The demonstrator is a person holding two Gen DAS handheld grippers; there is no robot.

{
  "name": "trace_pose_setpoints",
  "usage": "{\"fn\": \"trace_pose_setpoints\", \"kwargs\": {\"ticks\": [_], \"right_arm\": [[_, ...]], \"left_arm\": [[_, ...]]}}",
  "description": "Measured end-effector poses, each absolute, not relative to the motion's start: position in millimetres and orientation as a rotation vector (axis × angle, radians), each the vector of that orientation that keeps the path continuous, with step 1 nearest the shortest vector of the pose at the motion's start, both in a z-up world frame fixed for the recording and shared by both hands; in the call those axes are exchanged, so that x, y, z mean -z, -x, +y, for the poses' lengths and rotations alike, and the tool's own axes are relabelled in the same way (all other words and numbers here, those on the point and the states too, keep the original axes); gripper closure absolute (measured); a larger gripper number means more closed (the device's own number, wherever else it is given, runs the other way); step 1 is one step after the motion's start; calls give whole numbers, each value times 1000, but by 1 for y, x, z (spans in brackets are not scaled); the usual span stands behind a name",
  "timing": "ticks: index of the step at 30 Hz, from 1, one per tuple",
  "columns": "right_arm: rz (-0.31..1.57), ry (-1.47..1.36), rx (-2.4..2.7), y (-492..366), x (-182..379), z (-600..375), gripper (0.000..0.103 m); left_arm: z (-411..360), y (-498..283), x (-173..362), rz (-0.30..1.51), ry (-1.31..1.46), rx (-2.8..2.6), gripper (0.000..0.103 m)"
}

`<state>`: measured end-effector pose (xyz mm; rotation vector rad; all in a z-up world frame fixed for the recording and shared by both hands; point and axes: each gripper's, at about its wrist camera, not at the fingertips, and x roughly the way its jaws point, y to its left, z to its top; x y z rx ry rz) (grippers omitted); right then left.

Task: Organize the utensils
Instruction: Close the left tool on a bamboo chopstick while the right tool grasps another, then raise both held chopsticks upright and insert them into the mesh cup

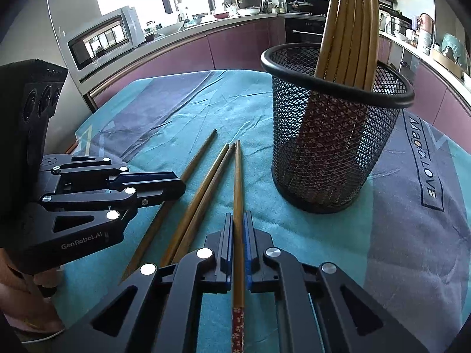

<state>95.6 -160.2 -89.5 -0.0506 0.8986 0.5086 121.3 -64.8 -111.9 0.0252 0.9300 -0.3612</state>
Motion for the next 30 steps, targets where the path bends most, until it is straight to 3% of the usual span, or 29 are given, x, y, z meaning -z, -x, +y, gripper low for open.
{"fn": "trace_pose_setpoints", "kwargs": {"ticks": [6,18,30], "right_arm": [[899,83,-502,-98,89,-156,98],[847,13,-542,-90,79,-166,98],[735,-87,-620,-72,42,-187,98]], "left_arm": [[-65,-123,114,934,-29,351,84],[-60,-121,112,930,16,332,95],[-43,-103,82,864,76,408,95]]}}
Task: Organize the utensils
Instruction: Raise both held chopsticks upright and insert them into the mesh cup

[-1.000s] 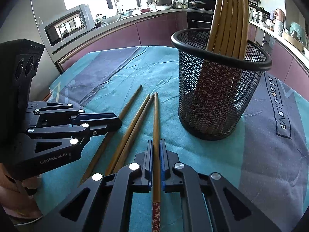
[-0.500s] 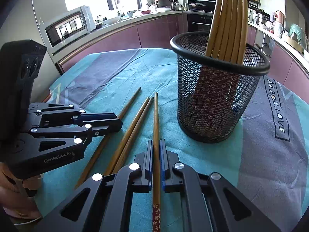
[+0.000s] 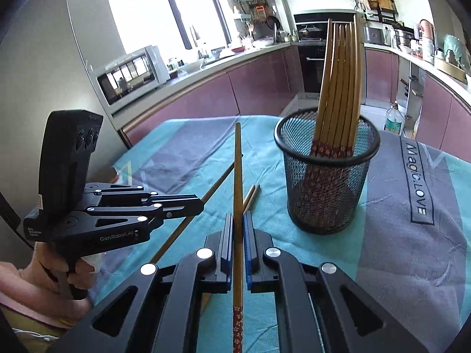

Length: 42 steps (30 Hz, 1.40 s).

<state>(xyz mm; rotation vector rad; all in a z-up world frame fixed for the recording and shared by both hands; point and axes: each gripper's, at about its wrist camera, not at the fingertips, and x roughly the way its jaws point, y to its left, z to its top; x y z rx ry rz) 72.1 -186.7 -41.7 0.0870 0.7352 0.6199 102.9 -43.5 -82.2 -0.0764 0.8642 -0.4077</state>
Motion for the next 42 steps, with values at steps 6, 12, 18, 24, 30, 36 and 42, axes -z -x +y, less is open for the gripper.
{"fn": "trace_pose_setpoints", "kwargs": {"ticks": [6,12,18,24,30,36,42], "right_arm": [[669,-137,-631,-66,21,-206,98],[612,-165,-621,-62,4,-217,98],[563,-183,-613,-57,-8,-230,98],[514,-186,-605,-55,-24,-239,98],[473,-175,-595,-55,-37,-242,98],[428,-156,-581,-62,-54,-245,98],[369,-148,-562,-73,-73,-251,98]], "left_arm": [[-39,-91,53,794,112,479,96],[-34,-81,23,724,147,543,96],[-27,-69,-7,646,168,581,96],[-23,-67,-33,579,194,598,96],[-30,-73,-51,542,205,612,96],[-38,-82,-70,502,192,615,96],[-45,-90,-93,458,180,615,96]]}}
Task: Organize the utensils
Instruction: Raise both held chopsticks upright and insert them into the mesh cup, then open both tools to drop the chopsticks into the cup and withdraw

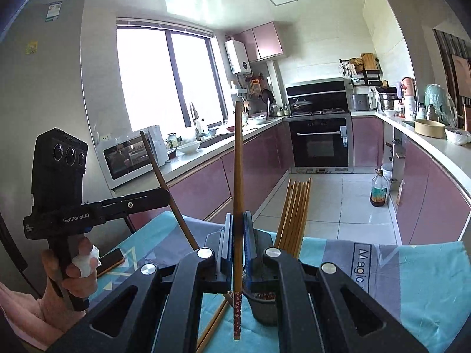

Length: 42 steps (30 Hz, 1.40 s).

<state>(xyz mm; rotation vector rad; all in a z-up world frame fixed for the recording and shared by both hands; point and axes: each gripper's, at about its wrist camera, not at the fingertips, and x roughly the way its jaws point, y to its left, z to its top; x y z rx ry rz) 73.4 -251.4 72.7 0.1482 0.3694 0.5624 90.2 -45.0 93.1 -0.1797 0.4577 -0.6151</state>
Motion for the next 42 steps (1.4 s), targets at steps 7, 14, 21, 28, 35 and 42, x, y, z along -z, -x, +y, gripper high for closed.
{"fn": "trace_pose_setpoints", "kwargs": {"ticks": [7,14,21,28,35,42], "right_arm": [[321,-147,-535,-89,-87,-257,98],[321,-158,-514,-108,-87,-259,98],[373,-162,-482,-124,-67,-252,98],[445,-165,-463,-136,-44,-249,98],[546,-162,-455,-144,-22,-245,98],[608,-175,-427,-153,-11,-248,97]], "left_arm": [[-53,-94,-114,422,165,616,96],[-65,-103,-124,415,139,584,96],[-76,-115,-112,473,108,567,96],[-88,-126,-91,558,41,559,96],[-104,-140,-74,640,-14,575,96],[-106,-167,-61,692,-33,563,96]]}}
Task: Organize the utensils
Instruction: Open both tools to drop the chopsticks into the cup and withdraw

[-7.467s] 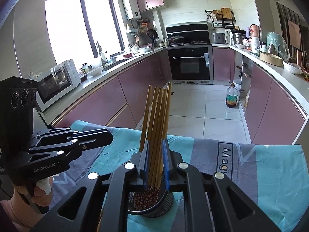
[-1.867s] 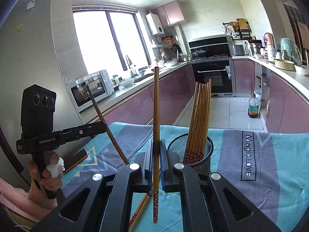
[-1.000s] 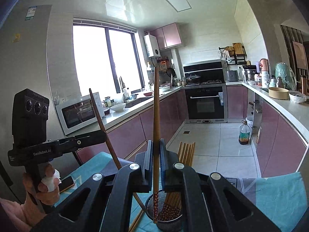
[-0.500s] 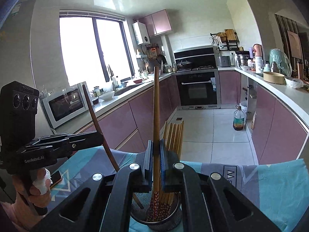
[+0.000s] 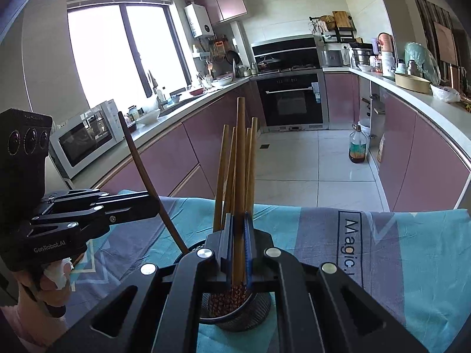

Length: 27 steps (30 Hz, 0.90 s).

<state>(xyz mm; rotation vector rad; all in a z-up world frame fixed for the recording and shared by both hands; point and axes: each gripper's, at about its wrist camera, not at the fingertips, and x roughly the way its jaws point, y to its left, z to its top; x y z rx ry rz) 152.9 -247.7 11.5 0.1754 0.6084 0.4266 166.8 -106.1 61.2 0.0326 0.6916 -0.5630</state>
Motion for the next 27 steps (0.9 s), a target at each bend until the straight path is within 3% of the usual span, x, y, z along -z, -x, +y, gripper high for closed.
{"fn": "trace_pose_setpoints", "kwargs": {"ticks": [11,14,21,24,27], "right_arm": [[620,-186,-414,-156,-12,-252,94],[609,-192,-417,-152,-13,-255,88],[562,-178,-434,-132,-22,-255,84],[534,-157,-462,-115,-27,-252,73],[523,-124,-493,-99,-28,-245,72]], "left_arm": [[-102,-183,-45,719,-7,547,95],[-96,-181,-43,706,10,531,95],[-71,-162,-45,640,43,483,78],[-61,-149,-45,616,44,462,73],[-49,-137,-39,605,44,424,71]]}}
